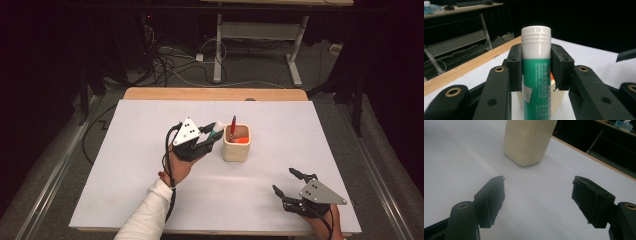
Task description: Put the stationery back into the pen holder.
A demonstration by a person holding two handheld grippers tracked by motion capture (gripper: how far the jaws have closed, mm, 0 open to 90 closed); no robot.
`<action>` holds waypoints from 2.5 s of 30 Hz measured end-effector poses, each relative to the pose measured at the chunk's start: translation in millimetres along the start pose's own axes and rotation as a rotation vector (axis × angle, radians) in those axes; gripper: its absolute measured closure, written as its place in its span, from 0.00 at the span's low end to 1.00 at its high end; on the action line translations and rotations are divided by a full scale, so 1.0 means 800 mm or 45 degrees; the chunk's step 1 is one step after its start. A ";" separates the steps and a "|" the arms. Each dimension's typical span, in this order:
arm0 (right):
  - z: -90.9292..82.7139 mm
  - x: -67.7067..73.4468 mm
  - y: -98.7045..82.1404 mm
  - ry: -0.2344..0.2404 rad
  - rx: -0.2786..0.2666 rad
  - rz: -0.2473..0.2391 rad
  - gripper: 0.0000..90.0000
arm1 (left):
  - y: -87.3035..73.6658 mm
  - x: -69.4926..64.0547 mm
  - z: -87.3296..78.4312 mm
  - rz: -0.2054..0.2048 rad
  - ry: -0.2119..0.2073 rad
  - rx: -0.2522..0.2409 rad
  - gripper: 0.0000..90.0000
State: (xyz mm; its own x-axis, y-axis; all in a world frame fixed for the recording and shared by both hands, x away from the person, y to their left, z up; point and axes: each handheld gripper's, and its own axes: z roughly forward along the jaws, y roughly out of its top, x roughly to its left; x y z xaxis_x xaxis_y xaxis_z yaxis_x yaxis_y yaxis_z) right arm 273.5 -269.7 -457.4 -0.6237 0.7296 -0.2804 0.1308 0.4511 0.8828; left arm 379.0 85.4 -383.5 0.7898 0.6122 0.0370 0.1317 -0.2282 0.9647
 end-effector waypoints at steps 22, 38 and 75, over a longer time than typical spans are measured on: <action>-0.001 -0.002 -0.001 0.002 0.002 0.001 0.30 | 0.026 0.001 0.055 -0.005 -0.109 -0.074 0.70; -0.001 -0.003 -0.002 0.001 -0.004 0.002 0.30 | 0.029 0.005 0.095 0.005 -0.155 -0.090 0.70; 0.002 0.000 -0.002 0.013 0.010 -0.002 0.30 | -0.017 0.013 0.105 -0.057 -0.140 -0.023 0.69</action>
State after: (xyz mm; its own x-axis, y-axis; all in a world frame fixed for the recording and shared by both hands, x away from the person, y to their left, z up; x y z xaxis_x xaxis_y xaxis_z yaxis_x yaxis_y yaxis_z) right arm 274.9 -269.8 -459.7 -0.6316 0.7236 -0.2783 0.1356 0.4565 0.8794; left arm 436.1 31.2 -418.2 0.8444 0.5347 -0.0337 0.1581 -0.1885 0.9693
